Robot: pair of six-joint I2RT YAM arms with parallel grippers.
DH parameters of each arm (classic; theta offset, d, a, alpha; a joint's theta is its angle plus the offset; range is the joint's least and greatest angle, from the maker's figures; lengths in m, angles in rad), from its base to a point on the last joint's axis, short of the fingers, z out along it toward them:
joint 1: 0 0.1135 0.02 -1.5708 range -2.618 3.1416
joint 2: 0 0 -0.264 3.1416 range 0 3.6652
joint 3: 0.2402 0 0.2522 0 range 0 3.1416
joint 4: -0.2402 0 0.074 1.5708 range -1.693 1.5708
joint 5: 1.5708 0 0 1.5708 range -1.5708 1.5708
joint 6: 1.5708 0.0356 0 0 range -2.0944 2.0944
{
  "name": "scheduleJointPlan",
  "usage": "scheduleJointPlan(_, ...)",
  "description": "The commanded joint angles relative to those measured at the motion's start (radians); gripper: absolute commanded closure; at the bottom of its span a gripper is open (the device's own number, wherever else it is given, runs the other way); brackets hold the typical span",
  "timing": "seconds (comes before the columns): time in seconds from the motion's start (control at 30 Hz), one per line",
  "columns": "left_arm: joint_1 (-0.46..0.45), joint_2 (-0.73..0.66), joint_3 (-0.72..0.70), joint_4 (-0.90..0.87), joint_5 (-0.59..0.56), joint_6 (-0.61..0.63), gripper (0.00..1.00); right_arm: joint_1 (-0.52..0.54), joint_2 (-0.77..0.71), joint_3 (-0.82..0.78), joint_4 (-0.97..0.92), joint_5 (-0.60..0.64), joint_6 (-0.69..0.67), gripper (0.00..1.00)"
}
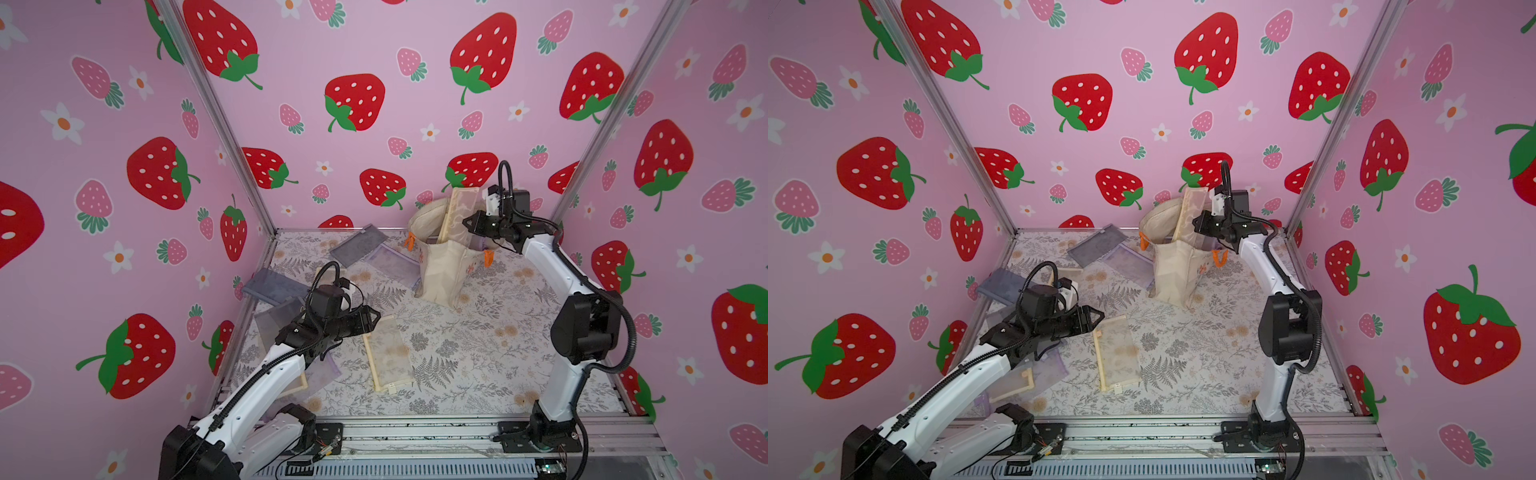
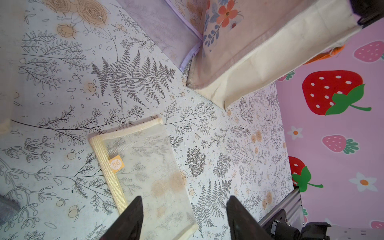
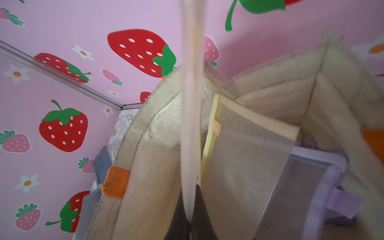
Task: Put the pencil pouch into the canvas bag
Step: Place the pencil pouch in the canvas bag.
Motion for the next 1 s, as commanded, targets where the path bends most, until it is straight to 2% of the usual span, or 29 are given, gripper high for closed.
scheduleJointPlan(0.0,-0.004,0.015,0.007,0.016,0.007,0.009,0.34,0.004,-0.059,-0.058,0.101,-0.035,0.045,1.0)
scheduleJointPlan(0.27,-0.003,0.021,0.006,0.026,0.006,-0.001,0.34,0.016,-0.073,-0.119,0.077,-0.013,0.016,1.0)
scheduleJointPlan(0.43,-0.003,0.011,0.002,0.022,0.0,-0.002,0.34,0.02,-0.107,-0.123,0.031,0.046,-0.023,0.99)
scheduleJointPlan(0.47,-0.004,0.008,0.0,0.02,-0.002,-0.004,0.34,0.022,-0.116,-0.118,0.015,0.063,-0.035,0.93)
scheduleJointPlan(0.5,-0.004,0.006,-0.002,0.019,-0.003,-0.004,0.34,0.023,-0.124,-0.104,-0.009,0.087,-0.051,0.81)
scheduleJointPlan(0.63,-0.004,0.002,-0.001,0.018,-0.004,-0.004,0.34,0.026,-0.125,-0.028,-0.098,0.149,-0.102,0.47)
scheduleJointPlan(0.7,-0.003,0.001,-0.003,0.021,-0.002,-0.005,0.34,0.025,-0.113,0.013,-0.128,0.167,-0.122,0.37)
scheduleJointPlan(0.8,-0.005,0.002,-0.004,0.022,0.0,-0.005,0.34,0.025,-0.074,0.092,-0.167,0.179,-0.142,0.35)
scheduleJointPlan(0.97,-0.003,-0.008,0.0,0.001,-0.013,0.001,0.34,0.032,-0.046,0.162,-0.205,0.197,-0.17,0.39)
